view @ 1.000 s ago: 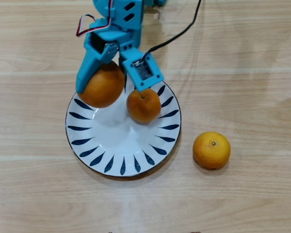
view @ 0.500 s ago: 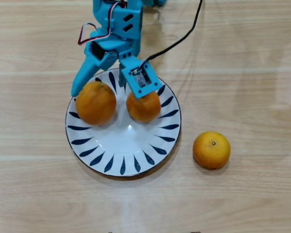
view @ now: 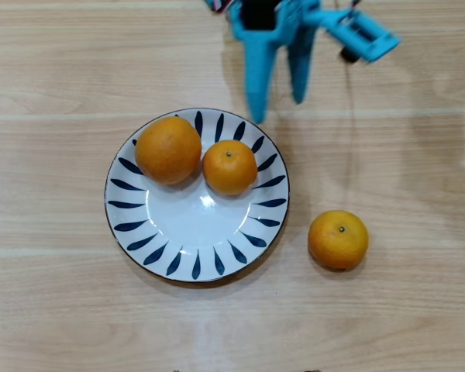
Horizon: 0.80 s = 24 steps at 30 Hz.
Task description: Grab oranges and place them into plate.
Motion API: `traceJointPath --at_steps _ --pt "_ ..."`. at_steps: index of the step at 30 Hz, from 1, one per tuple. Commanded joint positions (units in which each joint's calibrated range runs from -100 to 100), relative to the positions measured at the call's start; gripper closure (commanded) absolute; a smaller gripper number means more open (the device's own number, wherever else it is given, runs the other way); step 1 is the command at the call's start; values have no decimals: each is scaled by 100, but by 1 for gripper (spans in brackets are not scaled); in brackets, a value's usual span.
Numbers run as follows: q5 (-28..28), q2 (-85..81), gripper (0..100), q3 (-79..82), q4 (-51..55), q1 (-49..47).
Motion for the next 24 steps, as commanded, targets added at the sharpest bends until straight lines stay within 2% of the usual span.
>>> traceJointPath --at_steps 1,4,11,24 --pt "-215 284 76 -397 -19 -414" --pt "-372 622 75 -388 -449 -696" --pt "-686 1619 64 -370 -1549 -1172" --pt "-1177 3234 64 -379 -2753 -1196"
